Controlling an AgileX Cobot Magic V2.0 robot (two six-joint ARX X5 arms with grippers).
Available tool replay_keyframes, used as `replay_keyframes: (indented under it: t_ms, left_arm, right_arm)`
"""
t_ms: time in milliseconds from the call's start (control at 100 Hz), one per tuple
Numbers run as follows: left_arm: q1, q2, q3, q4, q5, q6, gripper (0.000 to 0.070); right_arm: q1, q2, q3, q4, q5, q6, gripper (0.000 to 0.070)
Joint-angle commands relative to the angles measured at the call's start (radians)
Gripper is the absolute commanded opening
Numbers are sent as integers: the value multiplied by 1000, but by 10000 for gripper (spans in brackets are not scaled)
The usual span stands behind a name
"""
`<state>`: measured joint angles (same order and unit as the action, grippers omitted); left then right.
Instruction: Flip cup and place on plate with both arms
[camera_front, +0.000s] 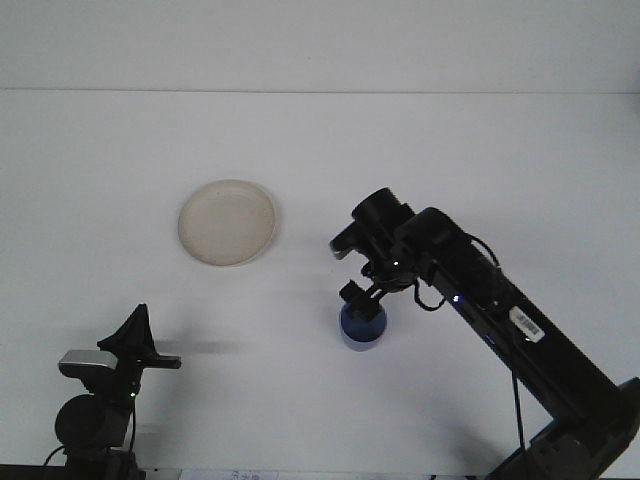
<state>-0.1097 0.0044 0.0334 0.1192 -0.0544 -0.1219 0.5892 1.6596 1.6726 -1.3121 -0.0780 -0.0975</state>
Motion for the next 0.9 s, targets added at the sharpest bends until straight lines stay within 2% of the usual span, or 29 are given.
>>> replay_keyframes:
  t_ms: [0, 290, 490, 710, 750, 790, 890]
  left_arm:
    - [-2, -1, -19, 11, 2, -3, 12]
    - [-2, -1, -19, 11, 2, -3, 12]
    - [-2, -1, -19, 11, 2, -3, 12]
    - [-2, -1, -19, 11, 2, -3, 12]
    - [-2, -1, -19, 14, 2, -3, 12]
    - [-2, -1, -19, 17, 2, -3, 12]
    - [-2, -1, -19, 16, 2, -3, 12]
  right_arm:
    - [-41, -43, 13, 31, 2, -5, 494]
    - [-334, -349, -133, 282, 7, 9, 494]
    - [-488, -643, -420, 505, 52, 24, 491]
    - [-513, -902, -743, 689, 52, 48, 474]
    - [-513, -934, -791, 715, 53, 54, 443]
    - [-513, -958, -830, 738, 52, 57, 370]
    - [-513, -999, -895, 770, 52, 89, 57]
